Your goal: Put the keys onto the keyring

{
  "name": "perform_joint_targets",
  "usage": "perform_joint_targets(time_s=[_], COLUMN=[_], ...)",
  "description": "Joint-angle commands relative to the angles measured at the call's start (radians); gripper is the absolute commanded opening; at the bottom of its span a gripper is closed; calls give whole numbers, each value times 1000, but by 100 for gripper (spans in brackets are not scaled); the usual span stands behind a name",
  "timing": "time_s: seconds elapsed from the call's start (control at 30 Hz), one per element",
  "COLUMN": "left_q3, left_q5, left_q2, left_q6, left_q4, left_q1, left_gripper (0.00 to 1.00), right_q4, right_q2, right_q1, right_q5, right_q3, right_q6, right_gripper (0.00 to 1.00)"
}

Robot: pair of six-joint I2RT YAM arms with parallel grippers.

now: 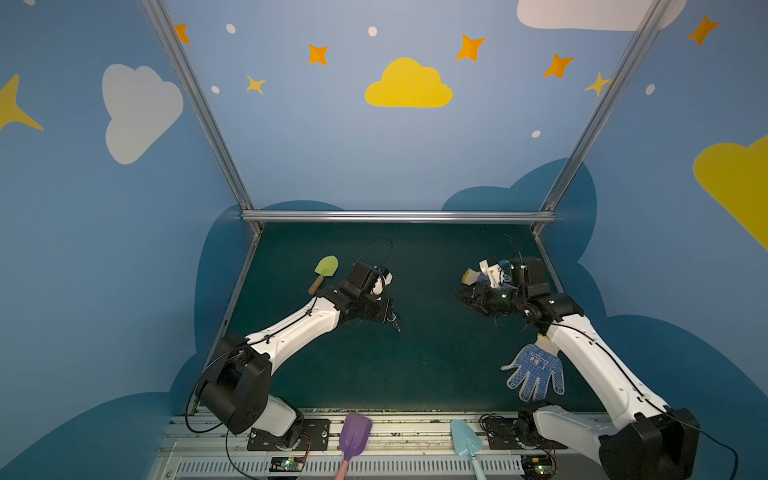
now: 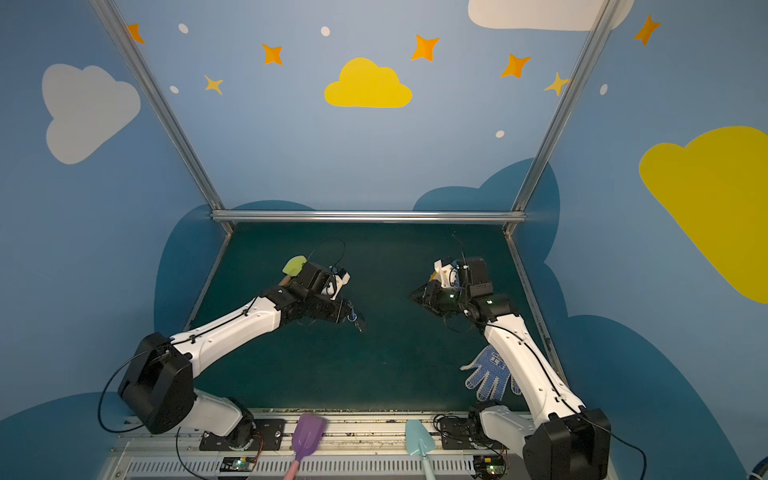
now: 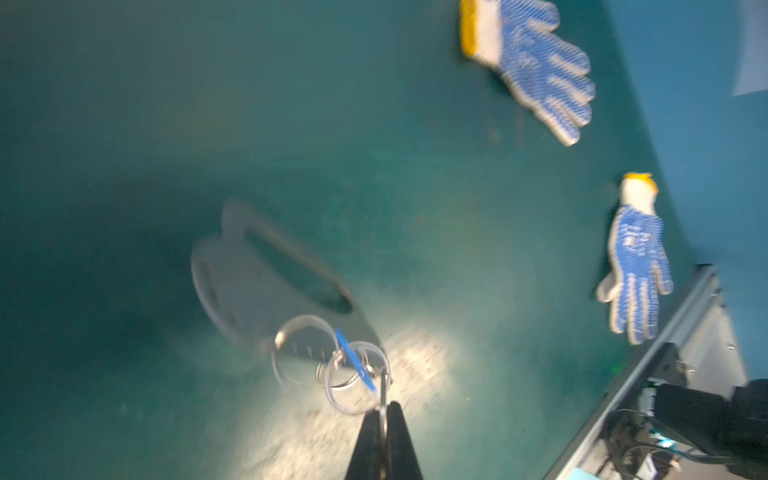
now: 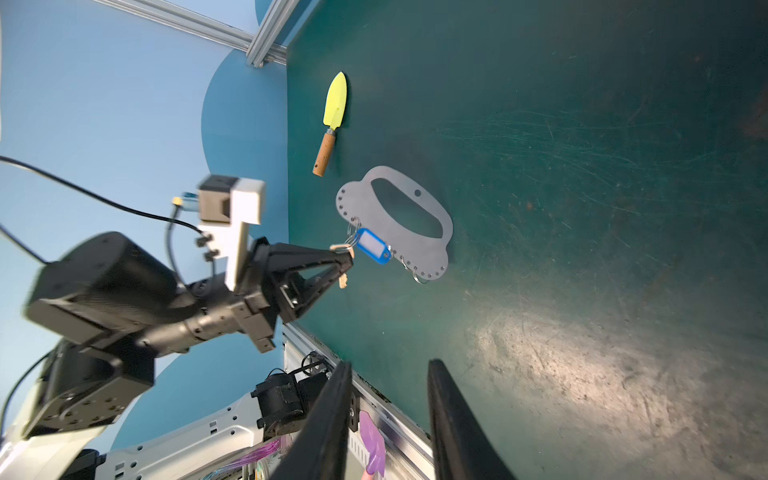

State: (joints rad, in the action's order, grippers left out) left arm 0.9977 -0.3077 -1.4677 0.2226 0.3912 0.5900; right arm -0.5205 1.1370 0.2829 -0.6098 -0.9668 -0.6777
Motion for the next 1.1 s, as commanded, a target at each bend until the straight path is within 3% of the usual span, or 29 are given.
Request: perform_joint_targets(time_s=[0.0, 0.17, 0.37, 0.63, 0.8, 0.87, 0.9, 0.93, 1.0, 1.03, 1.07], left_q3=[-45, -98, -106, -172, -162, -135, -119, -104, -76, -59, -42], left_q5=[65, 172, 139, 128, 177, 228, 263, 300, 380, 422, 465], left_q2=[82, 155, 115, 159, 216, 246, 261, 275, 308, 319, 327], left_q6=[29, 105, 139, 217, 248, 277, 289, 283, 253, 241, 226], left_q4=[56, 101, 201, 174, 169, 176, 181, 182, 180, 181, 185], left_q1=[-12, -21, -23, -20, -23, -24, -24, -25, -31, -39, -53], left_gripper=[3, 5, 6, 5, 29, 47, 62, 100, 100, 100, 100], right_q4=[10, 22, 13, 14, 8, -23, -37, -53, -72, -73, -84], right_q2=[10, 27, 26, 19, 22, 21, 18, 13, 11, 9, 10], right_q1=[-3, -1, 0, 0, 5, 17, 22, 24, 22, 22, 22], right_q5=[-17, -27, -27, -26, -25, 20, 63, 112, 190, 233, 292], right_q3=[-36, -39, -49, -38, -26, -35, -39, -43, -54, -59, -67], right_q6=[12, 7, 13, 17, 59, 122, 150, 175, 206, 231, 250], right_gripper=[33, 33, 32, 32, 33, 34, 37, 40, 53, 79, 83])
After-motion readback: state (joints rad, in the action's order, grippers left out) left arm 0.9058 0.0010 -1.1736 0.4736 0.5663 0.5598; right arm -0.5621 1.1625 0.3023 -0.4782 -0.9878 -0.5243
